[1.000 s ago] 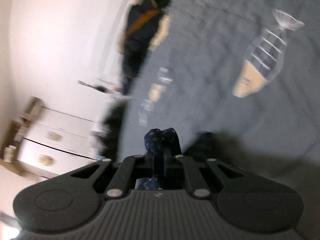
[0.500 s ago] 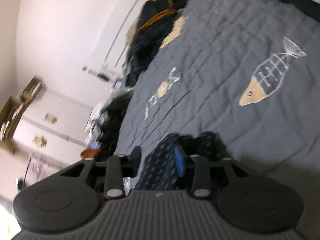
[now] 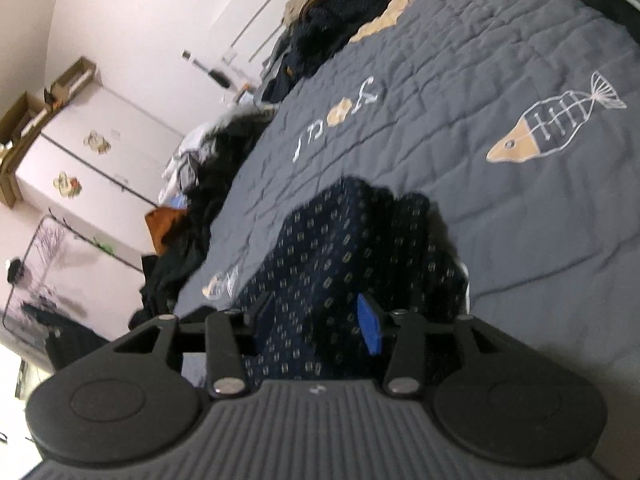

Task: Fold clothes

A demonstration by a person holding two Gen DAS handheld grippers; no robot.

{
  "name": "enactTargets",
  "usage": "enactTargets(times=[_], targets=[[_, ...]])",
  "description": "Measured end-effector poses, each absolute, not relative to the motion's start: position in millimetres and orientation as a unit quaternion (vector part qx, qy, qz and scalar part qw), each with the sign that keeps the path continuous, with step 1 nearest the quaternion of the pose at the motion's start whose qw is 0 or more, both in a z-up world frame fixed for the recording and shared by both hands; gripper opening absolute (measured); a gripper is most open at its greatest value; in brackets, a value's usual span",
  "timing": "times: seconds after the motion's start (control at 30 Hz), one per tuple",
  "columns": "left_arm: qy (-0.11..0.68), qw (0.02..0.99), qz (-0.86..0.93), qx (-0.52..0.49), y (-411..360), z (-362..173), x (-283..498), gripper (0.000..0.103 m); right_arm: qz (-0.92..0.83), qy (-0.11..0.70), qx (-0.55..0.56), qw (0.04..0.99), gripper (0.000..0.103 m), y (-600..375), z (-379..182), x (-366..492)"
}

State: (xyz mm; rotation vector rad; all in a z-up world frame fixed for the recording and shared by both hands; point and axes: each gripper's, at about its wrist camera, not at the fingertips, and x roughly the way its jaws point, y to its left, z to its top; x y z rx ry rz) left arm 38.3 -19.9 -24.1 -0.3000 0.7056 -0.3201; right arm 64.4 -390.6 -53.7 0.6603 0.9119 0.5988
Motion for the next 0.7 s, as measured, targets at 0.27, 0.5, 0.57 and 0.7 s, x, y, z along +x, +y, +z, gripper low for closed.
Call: enactTargets(times=[0.27, 0.5, 0.57, 0.7], targets=[[0.345, 0.915, -0.148, -0.145, -18, -27, 40, 0.06, 0.294, 0.438, 0.303, 0.793, 0.017, -382, -61, 59], [0.345, 0.913, -0.138, -0.167, -5, -25, 45, 0.06, 0.314, 0.398, 0.386, 0.771, 0.006, -414, -49, 57], [0.345, 0.912, -0.139, -0.173, -3, -25, 45, 0.06, 0.302, 0.399, 0.389, 0.773, 0.006, -420, -51, 58], [0.348, 0.91, -0.147, -0.169, -5, -26, 45, 0.061, 0.279, 0.434, 0.349, 0.782, 0.007, -416, -63, 60]])
